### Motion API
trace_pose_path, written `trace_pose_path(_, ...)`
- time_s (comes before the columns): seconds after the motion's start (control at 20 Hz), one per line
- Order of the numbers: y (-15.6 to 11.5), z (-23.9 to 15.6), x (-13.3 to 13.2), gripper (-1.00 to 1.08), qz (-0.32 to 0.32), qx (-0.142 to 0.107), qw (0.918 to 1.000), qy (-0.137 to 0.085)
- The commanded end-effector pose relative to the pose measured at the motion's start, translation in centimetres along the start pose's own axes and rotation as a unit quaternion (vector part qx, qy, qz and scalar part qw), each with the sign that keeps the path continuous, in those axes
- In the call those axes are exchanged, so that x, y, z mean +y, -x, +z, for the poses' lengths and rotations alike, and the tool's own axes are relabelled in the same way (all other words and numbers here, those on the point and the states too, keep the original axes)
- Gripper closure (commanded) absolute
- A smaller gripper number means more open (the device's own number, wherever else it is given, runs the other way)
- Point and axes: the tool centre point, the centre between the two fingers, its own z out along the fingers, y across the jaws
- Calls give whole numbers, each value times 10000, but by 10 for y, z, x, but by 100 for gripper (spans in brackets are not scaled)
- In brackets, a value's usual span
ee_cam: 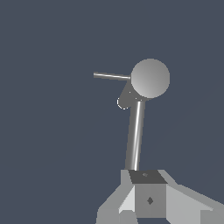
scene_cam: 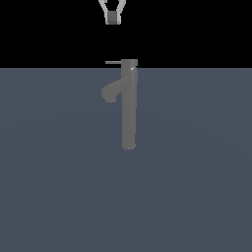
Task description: Turn on the faucet by rotating a designated handle.
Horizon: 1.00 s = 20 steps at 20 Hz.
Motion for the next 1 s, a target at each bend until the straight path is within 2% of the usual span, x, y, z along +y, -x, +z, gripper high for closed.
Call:
trace_pose_path(0.0,-18,12,-3,108,73,-6,10000,-5)
trace_pose_path(0.5,-87,55,-13,108,344,-42,9994,-11)
trace_pose_path(0.95,-124,77,-16,108,486,-60,9988,-10)
